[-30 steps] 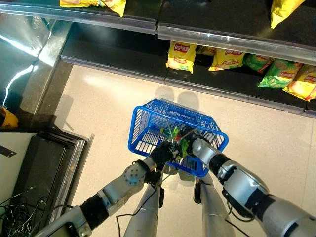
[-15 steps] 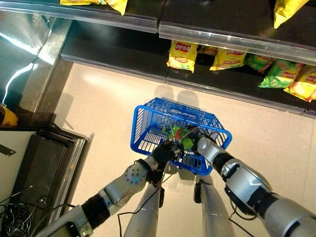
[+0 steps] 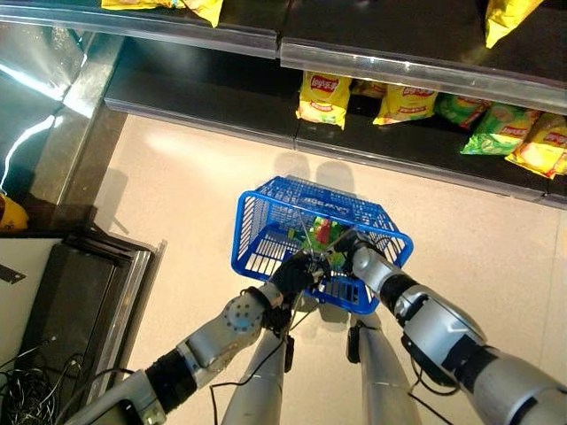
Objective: Pick up the snacks into the basket
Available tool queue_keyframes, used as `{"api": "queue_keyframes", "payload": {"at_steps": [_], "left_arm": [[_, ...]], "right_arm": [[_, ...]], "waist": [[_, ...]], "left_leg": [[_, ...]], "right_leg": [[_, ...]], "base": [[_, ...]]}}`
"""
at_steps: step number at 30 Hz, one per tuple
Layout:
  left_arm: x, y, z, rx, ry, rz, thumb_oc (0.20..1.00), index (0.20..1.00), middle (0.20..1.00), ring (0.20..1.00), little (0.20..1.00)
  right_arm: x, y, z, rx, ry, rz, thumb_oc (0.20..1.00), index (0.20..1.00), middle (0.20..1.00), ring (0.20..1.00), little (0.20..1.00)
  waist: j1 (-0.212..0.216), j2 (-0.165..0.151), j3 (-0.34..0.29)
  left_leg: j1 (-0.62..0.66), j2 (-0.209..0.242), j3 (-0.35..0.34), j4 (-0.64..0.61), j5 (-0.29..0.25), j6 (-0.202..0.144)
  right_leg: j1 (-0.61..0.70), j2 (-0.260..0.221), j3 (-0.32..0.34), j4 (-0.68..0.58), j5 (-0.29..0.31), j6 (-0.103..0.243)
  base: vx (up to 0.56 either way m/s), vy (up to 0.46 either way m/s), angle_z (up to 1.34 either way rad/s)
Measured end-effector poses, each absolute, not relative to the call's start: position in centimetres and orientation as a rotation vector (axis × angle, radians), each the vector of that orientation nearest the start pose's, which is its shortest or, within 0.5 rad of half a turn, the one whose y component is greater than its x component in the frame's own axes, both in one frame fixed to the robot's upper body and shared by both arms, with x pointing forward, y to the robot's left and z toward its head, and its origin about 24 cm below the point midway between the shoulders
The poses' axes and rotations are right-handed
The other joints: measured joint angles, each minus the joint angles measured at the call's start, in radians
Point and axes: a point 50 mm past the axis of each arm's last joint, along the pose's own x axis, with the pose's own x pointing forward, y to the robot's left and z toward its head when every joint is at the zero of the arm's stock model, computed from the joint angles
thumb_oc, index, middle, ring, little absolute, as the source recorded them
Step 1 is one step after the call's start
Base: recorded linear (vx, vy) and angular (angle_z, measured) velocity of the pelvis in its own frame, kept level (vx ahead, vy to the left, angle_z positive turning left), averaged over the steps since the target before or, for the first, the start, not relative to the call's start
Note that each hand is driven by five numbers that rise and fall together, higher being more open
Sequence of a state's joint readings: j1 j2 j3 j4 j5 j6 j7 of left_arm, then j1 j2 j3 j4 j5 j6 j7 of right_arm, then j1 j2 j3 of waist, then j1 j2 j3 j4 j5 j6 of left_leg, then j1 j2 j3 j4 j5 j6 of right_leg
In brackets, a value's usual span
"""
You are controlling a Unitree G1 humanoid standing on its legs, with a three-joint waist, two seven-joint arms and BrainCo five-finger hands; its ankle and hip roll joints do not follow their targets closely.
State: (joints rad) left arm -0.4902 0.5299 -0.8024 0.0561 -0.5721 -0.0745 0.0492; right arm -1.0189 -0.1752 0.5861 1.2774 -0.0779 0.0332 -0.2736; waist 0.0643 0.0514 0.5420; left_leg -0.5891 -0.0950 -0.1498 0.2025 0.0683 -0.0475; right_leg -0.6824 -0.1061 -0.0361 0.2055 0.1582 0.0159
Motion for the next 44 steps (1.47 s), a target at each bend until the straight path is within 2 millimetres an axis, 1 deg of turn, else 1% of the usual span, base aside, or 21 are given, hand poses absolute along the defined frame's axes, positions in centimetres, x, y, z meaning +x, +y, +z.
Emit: {"api": "queue_keyframes", "payload": {"at_steps": [2, 4, 7, 11, 13, 14, 15, 16, 17, 18, 19, 20, 21, 24, 25, 27, 30, 32, 33, 36, 44], "left_arm": [[27.9, 6.8, 8.3, 0.138, -0.057, -0.719, 0.2, 0.2, 0.2, 0.2, 0.2], [28.1, 7.3, 8.2, 0.159, -0.06, -0.698, 0.2, 0.2, 0.2, 0.2, 0.2], [28.3, 8.2, 7.6, 0.198, -0.053, -0.653, 0.2, 0.2, 0.2, 0.2, 0.2], [29.0, 11.6, 4.0, 0.325, 0.063, -0.522, 0.2, 0.2, 0.2, 0.2, 0.2], [29.1, 14.1, 2.0, 0.41, 0.144, -0.446, 0.2, 0.2, 0.2, 0.2, 0.2], [29.3, 14.6, 1.7, 0.442, 0.152, -0.432, 0.2, 0.2, 0.2, 0.2, 0.2], [29.0, 15.5, 0.6, 0.476, 0.196, -0.406, 0.2, 0.2, 0.2, 0.2, 0.2], [28.8, 16.1, -0.1, 0.498, 0.222, -0.393, 0.2, 0.2, 0.2, 0.2, 0.2], [28.0, 17.7, -1.9, 0.537, 0.302, -0.348, 0.2, 0.2, 0.2, 0.2, 0.2], [27.8, 18.1, -2.4, 0.533, 0.32, -0.324, 0.2, 0.2, 0.2, 0.2, 0.2], [27.2, 19.1, -3.2, 0.526, 0.357, -0.279, 0.2, 0.2, 0.2, 0.2, 0.2], [27.0, 19.5, -3.7, 0.514, 0.382, -0.255, 0.2, 0.2, 0.2, 0.2, 0.2], [26.0, 20.6, -5.0, 0.493, 0.446, -0.198, 0.2, 0.2, 0.2, 0.2, 0.2], [23.5, 22.2, -7.7, 0.502, 0.585, -0.15, 0.2, 0.2, 0.2, 0.2, 0.2], [22.2, 22.4, -9.4, 0.464, 0.673, -0.101, 0.2, 0.2, 0.2, 0.2, 0.2], [20.9, 22.3, -10.5, 0.455, 0.733, -0.104, 0.2, 0.2, 0.2, 0.2, 0.2], [18.8, 22.6, -12.2, 0.444, 0.839, -0.078, 0.2, 0.2, 0.2, 0.2, 0.2], [15.7, 22.9, -13.6, 0.428, 0.935, -0.069, 0.2, 0.2, 0.2, 0.2, 0.2], [15.6, 22.9, -13.7, 0.431, 0.944, -0.068, 0.2, 0.2, 0.2, 0.2, 0.2], [12.8, 23.3, -14.8, 0.409, 1.037, -0.048, 0.2, 0.2, 0.2, 0.2, 0.2], [10.6, 23.3, -15.6, 0.385, 1.122, -0.028, 0.2, 0.2, 0.2, 0.2, 0.2]], "right_arm": [[39.3, -12.1, 7.2, -0.831, 0.154, 0.052, 1.0, 1.0, 1.0, 1.0, 1.0], [38.3, -12.1, 6.4, -0.733, 0.112, 0.081, 1.0, 1.0, 1.0, 1.0, 1.0], [36.3, -12.1, 5.0, -0.629, 0.08, 0.128, 1.0, 1.0, 1.0, 1.0, 1.0], [32.1, -14.0, 0.0, -0.532, 0.204, 0.159, 1.0, 1.0, 1.0, 1.0, 1.0], [29.4, -16.5, -3.0, -0.531, 0.32, 0.148, 1.0, 1.0, 1.0, 1.0, 1.0], [28.8, -17.0, -3.6, -0.516, 0.35, 0.137, 1.0, 1.0, 1.0, 1.0, 1.0], [27.2, -18.7, -5.0, -0.513, 0.415, 0.104, 1.0, 1.0, 1.0, 1.0, 1.0], [26.8, -19.3, -5.5, -0.501, 0.443, 0.09, 1.0, 1.0, 1.0, 1.0, 1.0], [25.3, -19.9, -6.9, -0.483, 0.515, 0.083, 1.0, 1.0, 1.0, 1.0, 1.0], [24.6, -20.2, -7.4, -0.483, 0.541, 0.088, 1.0, 1.0, 1.0, 1.0, 1.0], [23.1, -20.7, -8.6, -0.468, 0.6, 0.09, 1.0, 1.0, 1.0, 1.0, 1.0], [22.9, -20.8, -8.9, -0.449, 0.613, 0.083, 1.0, 1.0, 1.0, 1.0, 1.0], [21.0, -21.0, -10.3, -0.425, 0.693, 0.069, 1.0, 1.0, 1.0, 1.0, 1.0], [18.1, -22.1, -12.2, -0.426, 0.819, 0.053, 1.0, 1.0, 1.0, 1.0, 1.0], [16.8, -22.7, -13.1, -0.413, 0.894, 0.023, 1.0, 1.0, 1.0, 1.0, 1.0], [15.5, -23.1, -13.6, -0.417, 0.93, 0.019, 1.0, 1.0, 1.0, 1.0, 1.0], [14.8, -23.5, -14.2, -0.375, 1.0, -0.041, 1.0, 1.0, 1.0, 1.0, 1.0], [12.5, -24.5, -14.8, -0.378, 1.071, -0.069, 1.0, 1.0, 1.0, 1.0, 1.0], [12.0, -24.7, -14.9, -0.376, 1.089, -0.08, 1.0, 1.0, 1.0, 1.0, 1.0], [9.7, -25.3, -15.5, -0.373, 1.166, -0.097, 1.0, 1.0, 1.0, 1.0, 1.0], [8.2, -25.3, -15.8, -0.355, 1.221, -0.098, 1.0, 1.0, 1.0, 1.0, 1.0]], "waist": [[-0.004, 0.0, 0.0], [-0.024, -0.002, 0.0], [-0.024, -0.003, 0.001], [-0.073, -0.039, 0.002], [-0.083, -0.074, -0.002], [-0.083, -0.081, -0.002], [-0.086, -0.094, -0.003], [-0.091, -0.098, -0.004], [-0.107, -0.115, -0.013], [-0.108, -0.125, -0.02], [-0.105, -0.136, -0.029], [-0.101, -0.136, -0.034], [-0.104, -0.151, -0.064], [-0.106, -0.154, -0.151], [-0.105, -0.154, -0.181], [-0.104, -0.152, -0.254], [-0.102, -0.144, -0.279], [-0.104, -0.121, -0.369], [-0.104, -0.114, -0.377], [-0.103, -0.092, -0.445], [-0.105, -0.089, -0.512]], "left_leg": [[0.0, 0.0, 0.0, 0.002, 0.0, 0.0], [0.003, 0.001, 0.0, 0.01, -0.001, 0.0], [0.023, 0.003, 0.007, 0.016, -0.007, 0.004], [0.112, 0.012, 0.015, 0.03, -0.033, 0.007], [0.17, 0.021, 0.03, 0.03, -0.052, 0.011], [0.187, 0.024, 0.034, 0.026, -0.052, 0.011], [0.214, 0.028, 0.038, 0.017, -0.052, 0.011], [0.228, 0.029, 0.038, 0.011, -0.051, 0.012], [0.271, 0.034, 0.042, -0.007, -0.051, 0.013], [0.288, 0.034, 0.044, -0.022, -0.049, 0.014], [0.317, 0.05, 0.055, -0.042, -0.047, 0.016], [0.332, 0.062, 0.061, -0.053, -0.047, 0.016], [0.356, 0.068, 0.066, -0.072, -0.045, 0.01], [0.392, 0.084, 0.065, -0.097, -0.05, -0.001], [0.44, 0.089, 0.068, -0.124, -0.05, -0.001], [0.454, 0.093, 0.074, -0.144, -0.049, -0.008], [0.538, 0.099, 0.09, -0.188, -0.046, -0.005], [0.574, 0.103, 0.093, -0.218, -0.055, 0.004], [0.588, 0.103, 0.092, -0.227, -0.05, 0.001], [0.632, 0.105, 0.09, -0.264, -0.049, 0.004], [0.669, 0.109, 0.086, -0.294, -0.05, 0.01]], "right_leg": [[0.001, 0.001, 0.0, 0.001, 0.0, 0.0], [0.01, 0.002, 0.0, 0.001, -0.001, 0.001], [0.032, 0.003, 0.003, -0.001, -0.001, 0.002], [0.129, 0.013, 0.012, -0.014, -0.01, 0.009], [0.187, 0.017, 0.013, -0.032, -0.012, 0.012], [0.206, 0.018, 0.011, -0.042, -0.011, 0.014], [0.233, 0.019, 0.008, -0.062, -0.007, 0.02], [0.25, 0.02, 0.008, -0.073, -0.006, 0.02], [0.292, 0.022, 0.006, -0.101, -0.003, 0.026], [0.305, 0.021, 0.006, -0.112, -0.003, 0.027], [0.33, 0.028, -0.002, -0.125, -0.011, 0.049], [0.339, 0.034, -0.002, -0.115, -0.019, 0.065], [0.35, 0.033, 0.0, -0.087, -0.024, 0.069], [0.387, 0.052, 0.0, -0.134, -0.027, 0.051], [0.439, 0.058, 0.0, -0.17, -0.009, 0.036], [0.453, 0.065, 0.003, -0.196, -0.005, 0.022], [0.532, 0.07, 0.005, -0.237, 0.002, 0.011], [0.567, 0.071, 0.008, -0.264, -0.001, 0.006], [0.582, 0.071, 0.005, -0.271, -0.002, 0.005], [0.628, 0.072, 0.0, -0.296, -0.006, -0.001], [0.655, 0.074, -0.005, -0.296, -0.015, -0.007]], "base": [[0.0, 0.0, 0.0], [0.01, -0.002, 0.03], [0.03, -0.002, -0.04], [0.05, 0.001, -0.1], [0.07, 0.011, -0.21], [0.1, 0.026, -0.21], [0.1, 0.025, -0.14], [0.1, 0.014, -0.16], [0.12, 0.007, -0.14], [0.15, 0.018, -0.29], [0.14, 0.015, -0.27], [0.1, 0.015, -0.21], [0.07, 0.004, -0.09], [0.08, 0.016, -0.16], [0.04, -0.001, -0.07], [0.12, 0.013, -0.07], [0.12, 0.007, -0.09], [0.12, 0.001, -0.05], [0.09, 0.001, 0.12], [0.07, -0.001, 0.05], [0.05, 0.002, 0.01]]}}
